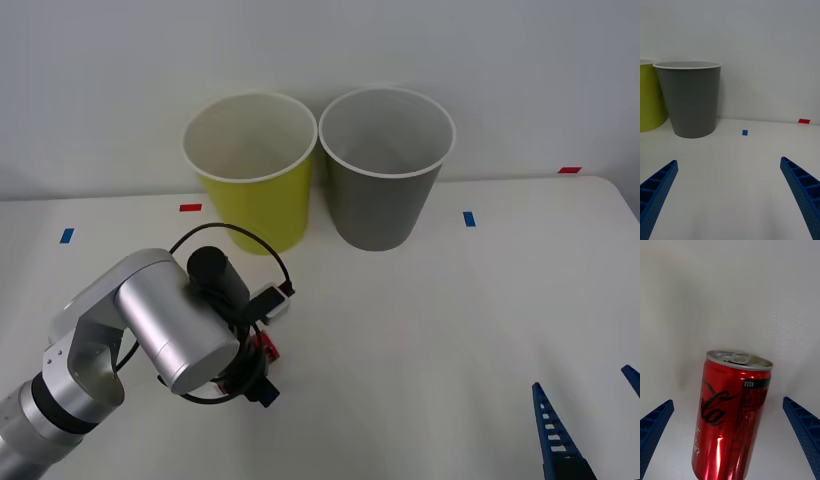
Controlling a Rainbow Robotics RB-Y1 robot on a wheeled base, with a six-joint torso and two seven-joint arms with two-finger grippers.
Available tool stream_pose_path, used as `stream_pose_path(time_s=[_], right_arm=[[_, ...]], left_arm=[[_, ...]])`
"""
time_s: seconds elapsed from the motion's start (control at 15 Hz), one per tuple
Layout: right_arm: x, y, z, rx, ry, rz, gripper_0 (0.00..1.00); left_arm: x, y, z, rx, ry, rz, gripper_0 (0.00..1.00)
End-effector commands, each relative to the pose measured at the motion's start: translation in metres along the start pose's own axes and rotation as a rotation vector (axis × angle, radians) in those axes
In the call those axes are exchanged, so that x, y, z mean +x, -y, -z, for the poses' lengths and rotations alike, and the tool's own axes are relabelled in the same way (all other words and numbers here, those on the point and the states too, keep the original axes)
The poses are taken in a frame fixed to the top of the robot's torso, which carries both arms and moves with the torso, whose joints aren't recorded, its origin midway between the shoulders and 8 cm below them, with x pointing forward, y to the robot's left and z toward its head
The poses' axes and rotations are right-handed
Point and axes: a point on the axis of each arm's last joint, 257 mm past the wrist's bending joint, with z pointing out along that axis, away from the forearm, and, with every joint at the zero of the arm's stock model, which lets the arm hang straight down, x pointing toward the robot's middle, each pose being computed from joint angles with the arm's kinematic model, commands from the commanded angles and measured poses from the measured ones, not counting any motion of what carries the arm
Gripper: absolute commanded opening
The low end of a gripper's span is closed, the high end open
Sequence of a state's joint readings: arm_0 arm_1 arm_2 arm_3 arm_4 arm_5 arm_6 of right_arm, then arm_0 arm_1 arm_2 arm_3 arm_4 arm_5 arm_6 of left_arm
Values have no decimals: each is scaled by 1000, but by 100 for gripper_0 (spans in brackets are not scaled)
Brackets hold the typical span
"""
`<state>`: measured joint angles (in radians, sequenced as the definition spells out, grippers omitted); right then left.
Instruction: Put cans in the gray bin and PET bottles in the light green bin.
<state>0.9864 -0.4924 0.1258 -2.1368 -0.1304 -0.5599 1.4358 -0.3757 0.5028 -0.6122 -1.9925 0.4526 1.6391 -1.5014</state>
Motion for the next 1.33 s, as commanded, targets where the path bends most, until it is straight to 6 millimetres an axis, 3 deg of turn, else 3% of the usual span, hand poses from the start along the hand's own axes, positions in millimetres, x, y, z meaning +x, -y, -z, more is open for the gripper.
stream_pose_path(time_s=[0.07, 0.8, 0.87, 0.93, 1.33], right_arm=[[0, 0, 0, 0, 0, 0, 94], [0, 0, 0, 0, 0, 0, 95], [0, 0, 0, 0, 0, 0, 95], [0, 0, 0, 0, 0, 0, 94], [0, 0, 0, 0, 0, 0, 94]], left_arm=[[1, 0, -5, 3, -11, 15, 100], [-3, 4, -9, 27, -17, 7, 100], [-3, 2, -8, 26, -16, 11, 64], [-3, 3, -8, 28, -16, 8, 0], [3, 9, -8, 70, -29, 3, 0]])
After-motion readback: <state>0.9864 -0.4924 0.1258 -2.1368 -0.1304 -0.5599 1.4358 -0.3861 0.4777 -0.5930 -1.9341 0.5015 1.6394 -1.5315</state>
